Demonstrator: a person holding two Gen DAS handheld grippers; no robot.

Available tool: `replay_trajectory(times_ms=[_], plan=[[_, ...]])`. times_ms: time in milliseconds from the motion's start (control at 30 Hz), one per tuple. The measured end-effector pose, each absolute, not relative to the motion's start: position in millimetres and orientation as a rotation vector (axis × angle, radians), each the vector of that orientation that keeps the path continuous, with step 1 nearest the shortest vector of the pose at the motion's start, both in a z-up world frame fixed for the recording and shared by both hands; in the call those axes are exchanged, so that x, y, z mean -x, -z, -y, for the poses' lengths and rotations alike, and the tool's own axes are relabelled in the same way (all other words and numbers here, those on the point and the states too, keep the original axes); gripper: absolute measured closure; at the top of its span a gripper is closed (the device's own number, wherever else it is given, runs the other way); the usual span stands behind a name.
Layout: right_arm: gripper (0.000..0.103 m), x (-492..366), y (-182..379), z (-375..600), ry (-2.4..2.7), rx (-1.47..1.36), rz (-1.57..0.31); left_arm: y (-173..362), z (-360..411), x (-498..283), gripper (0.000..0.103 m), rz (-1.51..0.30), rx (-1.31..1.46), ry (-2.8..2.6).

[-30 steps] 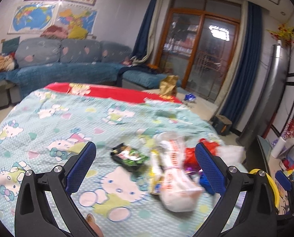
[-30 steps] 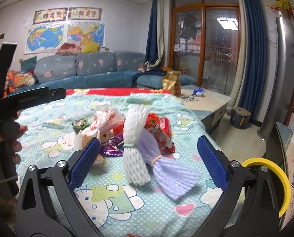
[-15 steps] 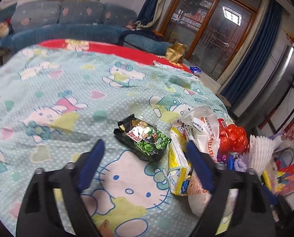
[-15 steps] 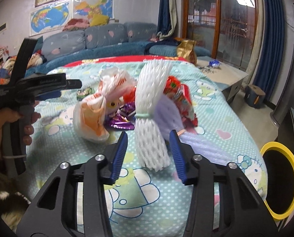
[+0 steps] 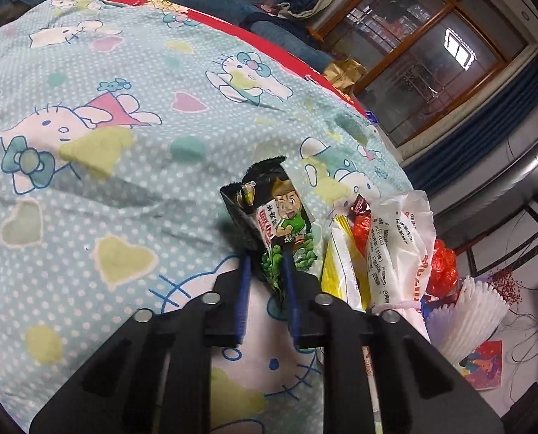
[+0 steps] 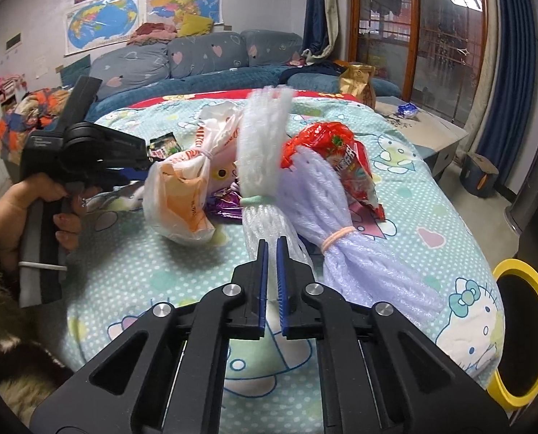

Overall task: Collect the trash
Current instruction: 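Grasp the green-black snack bag with the left gripper while the right grasps the white foam net, then carry the snack bag and white foam net over the yellow bin with both grippers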

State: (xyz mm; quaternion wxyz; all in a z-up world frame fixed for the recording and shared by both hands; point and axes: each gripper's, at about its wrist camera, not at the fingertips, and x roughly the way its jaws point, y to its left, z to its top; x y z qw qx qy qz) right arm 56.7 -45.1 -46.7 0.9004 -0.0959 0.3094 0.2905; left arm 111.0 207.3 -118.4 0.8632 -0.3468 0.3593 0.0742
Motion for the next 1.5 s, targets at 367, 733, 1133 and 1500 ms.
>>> replay_trajectory(times_ms=[367,733,1133,1500], plan=[[0.103,-45,34,51,-0.639,0.181,-0.614,69,-190,-87,0.098,-0.620,0.601,-0.114],[0.067,-59,50,46,-0.677,0.153,-0.721,14,-154,-62,0.098,-0.520,0.503,-0.038],[0.095,-53,37,56,-0.750,0.077,-0.693,-4,-117,-61,0.098,-0.503,0.437,0.045],[0.095,-61,-5,117,-0.633,-0.042,-0.593,-17,-86,-67,0.098,-0.484,0.392,0.128]])
